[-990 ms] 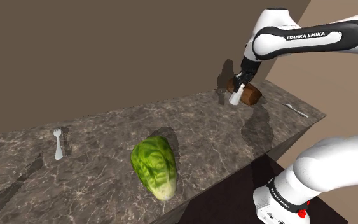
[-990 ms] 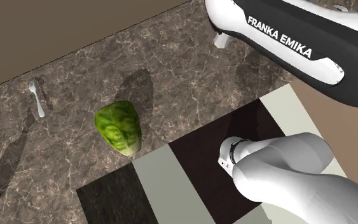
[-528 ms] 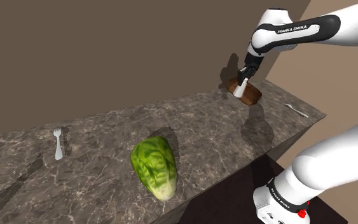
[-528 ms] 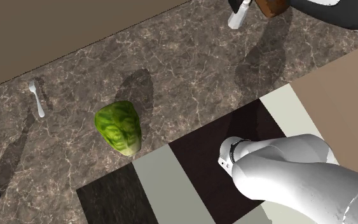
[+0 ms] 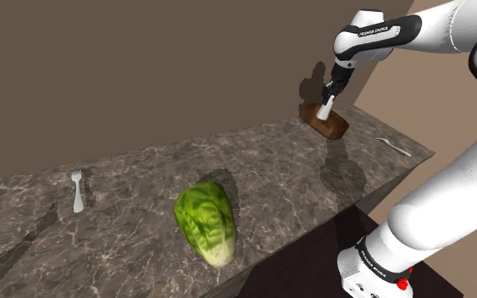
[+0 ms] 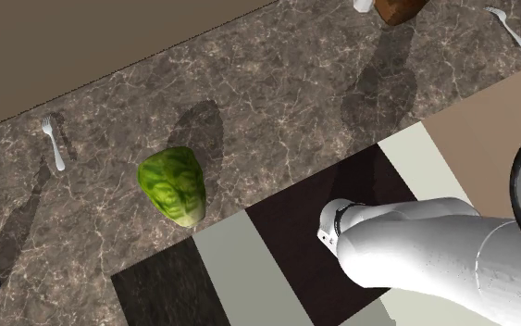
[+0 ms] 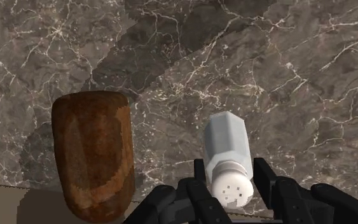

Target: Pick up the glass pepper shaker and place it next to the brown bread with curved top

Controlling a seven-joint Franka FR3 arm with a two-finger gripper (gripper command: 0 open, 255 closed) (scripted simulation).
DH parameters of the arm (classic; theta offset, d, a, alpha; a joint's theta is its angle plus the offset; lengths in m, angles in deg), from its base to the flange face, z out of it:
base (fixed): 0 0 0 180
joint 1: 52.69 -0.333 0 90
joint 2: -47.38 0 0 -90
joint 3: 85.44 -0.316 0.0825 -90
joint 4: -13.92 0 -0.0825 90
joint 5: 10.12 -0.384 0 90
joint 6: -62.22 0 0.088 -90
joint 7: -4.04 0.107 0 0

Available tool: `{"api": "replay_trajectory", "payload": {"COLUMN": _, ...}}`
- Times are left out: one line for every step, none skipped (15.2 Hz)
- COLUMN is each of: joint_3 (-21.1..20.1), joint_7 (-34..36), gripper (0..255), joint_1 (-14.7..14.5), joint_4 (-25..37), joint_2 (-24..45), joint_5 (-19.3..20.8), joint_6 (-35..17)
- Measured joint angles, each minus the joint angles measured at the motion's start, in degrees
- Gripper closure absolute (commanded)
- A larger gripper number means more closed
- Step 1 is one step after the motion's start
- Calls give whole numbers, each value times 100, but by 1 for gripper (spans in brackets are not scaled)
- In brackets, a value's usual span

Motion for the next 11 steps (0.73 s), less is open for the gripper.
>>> {"api": "replay_trajectory", "payload": {"joint_3": 61, "joint_7": -153, "gripper": 255, "joint_1": 61, "joint_4": 216, "joint_2": 205, "joint_5": -77, "joint_6": 3}}
{"api": "replay_trajectory", "payload": {"joint_3": 113, "joint_7": -291, "gripper": 255, "joint_1": 121, "joint_4": 401, "joint_2": 348, "joint_5": -141, "joint_6": 45}}
{"api": "replay_trajectory", "payload": {"joint_3": 151, "joint_7": -413, "gripper": 255, "joint_1": 176, "joint_4": 656, "joint_2": 572, "joint_5": -228, "joint_6": 73}}
{"api": "replay_trajectory", "payload": {"joint_3": 183, "joint_7": -526, "gripper": 255, "joint_1": 232, "joint_4": 867, "joint_2": 751, "joint_5": -301, "joint_6": 111}}
{"api": "replay_trajectory", "payload": {"joint_3": 213, "joint_7": -654, "gripper": 255, "joint_1": 304, "joint_4": 1142, "joint_2": 996, "joint_5": -400, "joint_6": 143}}
{"api": "replay_trajectory", "payload": {"joint_3": 235, "joint_7": -756, "gripper": 255, "joint_1": 364, "joint_4": 1333, "joint_2": 1143, "joint_5": -464, "joint_6": 194}}
{"api": "replay_trajectory", "payload": {"joint_3": 241, "joint_7": -786, "gripper": 255, "joint_1": 384, "joint_4": 1362, "joint_2": 1187, "joint_5": -483, "joint_6": 178}}
{"api": "replay_trajectory", "payload": {"joint_3": 241, "joint_7": -802, "gripper": 255, "joint_1": 394, "joint_4": 1364, "joint_2": 1233, "joint_5": -500, "joint_6": 134}}
{"api": "replay_trajectory", "payload": {"joint_3": 241, "joint_7": -812, "gripper": 255, "joint_1": 401, "joint_4": 1348, "joint_2": 1265, "joint_5": -511, "joint_6": 88}}
{"api": "replay_trajectory", "payload": {"joint_3": 241, "joint_7": -822, "gripper": 255, "joint_1": 408, "joint_4": 1319, "joint_2": 1297, "joint_5": -523, "joint_6": 27}}
{"api": "replay_trajectory", "payload": {"joint_3": 241, "joint_7": -828, "gripper": 255, "joint_1": 413, "joint_4": 1281, "joint_2": 1315, "joint_5": -529, "joint_6": -27}}
